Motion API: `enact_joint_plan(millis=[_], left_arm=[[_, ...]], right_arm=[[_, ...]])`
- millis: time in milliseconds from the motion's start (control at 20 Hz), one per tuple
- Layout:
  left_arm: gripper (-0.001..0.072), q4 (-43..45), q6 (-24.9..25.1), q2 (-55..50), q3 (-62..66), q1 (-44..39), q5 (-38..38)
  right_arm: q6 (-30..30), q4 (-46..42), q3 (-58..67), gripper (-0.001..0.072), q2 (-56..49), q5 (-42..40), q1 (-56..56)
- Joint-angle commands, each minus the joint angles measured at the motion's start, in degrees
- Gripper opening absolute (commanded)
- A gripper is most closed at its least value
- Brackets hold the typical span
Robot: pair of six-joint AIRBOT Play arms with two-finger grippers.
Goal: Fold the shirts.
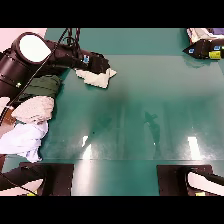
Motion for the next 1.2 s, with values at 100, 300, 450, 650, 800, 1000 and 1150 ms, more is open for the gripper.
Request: enact_joint_plan(millis=[100,300,450,650,800,1000,1150], left_arm=[[0.0027,0.0,0.0,0.0,0.0,0.0,0.0],[0.0027,0.0,0.0,0.0,0.0,0.0,0.0],[0.0027,0.0,0.0,0.0,0.0,0.0,0.0],[0.0027,0.3,0.1,0.0,0.0,0.0,2.5],[0.0555,12.2,-3.2,-0.4,0.0,0.2,7.6],[0.0552,29.5,-16.3,-7.0,0.0,5.6,8.1],[0.0552,21.8,-16.0,-15.8,0.0,12.4,9.4]], right_arm=[[0.0,0.0,0.1,0.002,0.0,0.0,0.0],[0.0,0.0,0.1,0.002,0.0,0.0,0.0],[0.0,0.0,0.1,0.0021,0.0,0.0,0.0],[0.0,0.1,0.1,0.002,0.0,0.0,0.0],[0.0,0.1,0.1,0.002,0.0,0.0,0.0],[0.0,0.1,0.1,0.002,0.0,1.0,0.1],[0.0,0.1,0.1,0.002,0.0,1.7,0.2]])
